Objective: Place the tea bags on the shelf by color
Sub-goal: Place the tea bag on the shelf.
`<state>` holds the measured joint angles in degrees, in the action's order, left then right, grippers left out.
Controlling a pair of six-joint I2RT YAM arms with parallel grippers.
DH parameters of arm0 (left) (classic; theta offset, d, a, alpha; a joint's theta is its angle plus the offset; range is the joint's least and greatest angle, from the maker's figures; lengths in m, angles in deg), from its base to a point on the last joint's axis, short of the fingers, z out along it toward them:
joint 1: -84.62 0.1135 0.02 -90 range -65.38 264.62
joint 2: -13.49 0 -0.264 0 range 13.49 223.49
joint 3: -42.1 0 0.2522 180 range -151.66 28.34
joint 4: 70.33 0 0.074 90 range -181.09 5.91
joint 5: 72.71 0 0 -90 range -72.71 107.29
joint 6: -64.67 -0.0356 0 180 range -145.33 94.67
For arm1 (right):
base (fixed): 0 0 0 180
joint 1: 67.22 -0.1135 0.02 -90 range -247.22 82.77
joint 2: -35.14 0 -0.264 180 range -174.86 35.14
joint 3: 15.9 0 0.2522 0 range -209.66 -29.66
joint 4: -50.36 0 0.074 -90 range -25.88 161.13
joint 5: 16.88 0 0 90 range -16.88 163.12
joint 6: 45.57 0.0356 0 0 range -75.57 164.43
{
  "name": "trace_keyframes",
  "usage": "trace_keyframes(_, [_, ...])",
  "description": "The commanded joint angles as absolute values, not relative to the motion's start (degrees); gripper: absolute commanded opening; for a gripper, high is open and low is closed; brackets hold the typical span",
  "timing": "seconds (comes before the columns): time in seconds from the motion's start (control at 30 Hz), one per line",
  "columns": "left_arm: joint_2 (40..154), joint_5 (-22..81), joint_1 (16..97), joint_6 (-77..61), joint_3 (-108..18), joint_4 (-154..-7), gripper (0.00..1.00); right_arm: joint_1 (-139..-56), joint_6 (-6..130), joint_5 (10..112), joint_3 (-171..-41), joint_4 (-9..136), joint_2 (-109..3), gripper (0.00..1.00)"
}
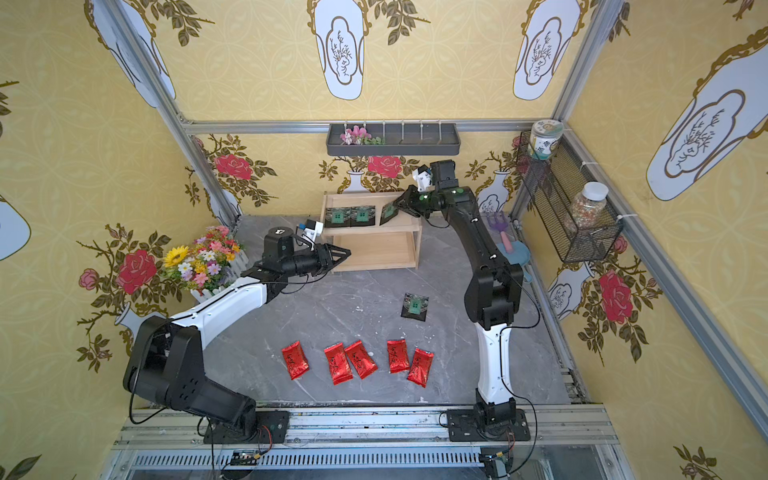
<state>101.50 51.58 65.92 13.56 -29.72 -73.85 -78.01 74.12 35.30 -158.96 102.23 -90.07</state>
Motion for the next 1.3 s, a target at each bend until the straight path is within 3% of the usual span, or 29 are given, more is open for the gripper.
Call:
trace_keyframes(0.0, [102.04, 52.87, 66.04, 13.77, -29.47, -71.56, 0.40, -77.99, 72.57, 35.58, -160.30, 103.69, -91.09, 0.23])
trace_keyframes(0.93, [101.78, 53.27, 66.61, 14.27, -28.41, -70.49, 0.40, -79.13, 71.30, 37.12, -162.42, 105.87, -93.68, 0.26])
trace_keyframes(1.27, [101.69, 53.35, 66.60, 14.42, -28.09, -69.91, 0.40, -79.07, 71.04, 38.44, -163.21, 105.96, -93.71, 0.35])
